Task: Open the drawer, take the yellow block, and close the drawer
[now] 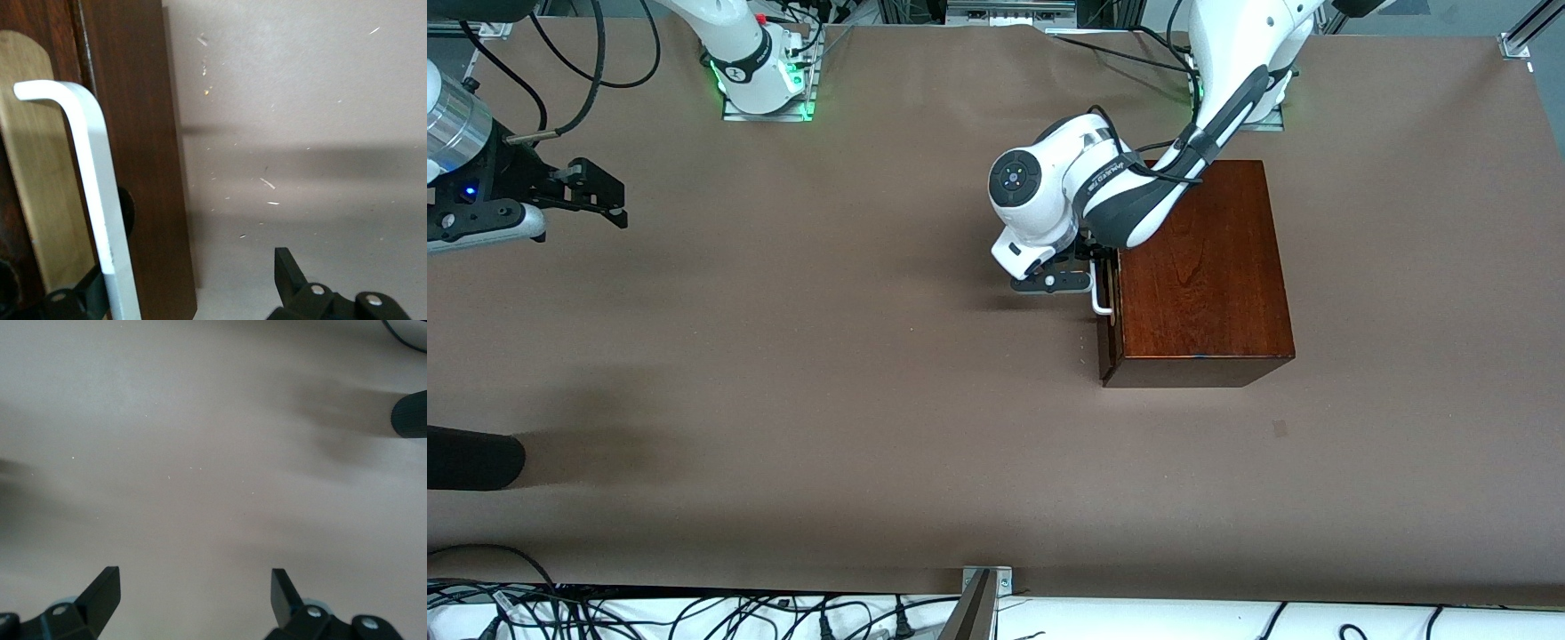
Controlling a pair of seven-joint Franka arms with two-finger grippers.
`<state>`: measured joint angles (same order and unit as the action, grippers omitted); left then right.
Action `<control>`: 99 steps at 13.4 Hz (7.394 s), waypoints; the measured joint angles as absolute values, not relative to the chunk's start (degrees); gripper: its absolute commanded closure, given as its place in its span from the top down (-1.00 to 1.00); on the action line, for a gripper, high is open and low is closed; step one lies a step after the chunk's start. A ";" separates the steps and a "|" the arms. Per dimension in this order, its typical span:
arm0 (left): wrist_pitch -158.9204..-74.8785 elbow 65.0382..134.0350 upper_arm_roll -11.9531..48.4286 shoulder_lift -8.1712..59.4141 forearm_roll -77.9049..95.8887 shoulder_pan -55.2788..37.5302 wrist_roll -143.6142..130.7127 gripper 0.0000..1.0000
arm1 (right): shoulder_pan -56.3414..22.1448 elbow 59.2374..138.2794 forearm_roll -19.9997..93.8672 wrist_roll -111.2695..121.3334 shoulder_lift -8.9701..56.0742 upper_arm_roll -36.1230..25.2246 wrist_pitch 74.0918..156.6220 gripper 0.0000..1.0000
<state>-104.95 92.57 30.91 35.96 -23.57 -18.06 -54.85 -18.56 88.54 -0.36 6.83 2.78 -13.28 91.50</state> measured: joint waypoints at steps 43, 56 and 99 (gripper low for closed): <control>-92.12 86.16 1.60 7.68 -2.68 -7.74 1.82 1.00 | -23.67 87.95 11.97 7.01 3.61 -11.99 88.69 1.00; -97.98 97.44 -1.50 -0.32 -2.67 -4.34 0.32 1.00 | -53.84 84.73 8.92 14.98 17.81 -5.83 102.58 1.00; -95.73 97.37 -0.87 -0.34 -2.67 -4.10 0.05 1.00 | -57.32 54.79 -0.34 34.08 38.03 -7.78 103.15 -1.00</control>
<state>-95.73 97.37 -0.87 -0.34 -2.67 -4.10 0.05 -57.32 54.79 -0.34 34.08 38.03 -7.78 103.15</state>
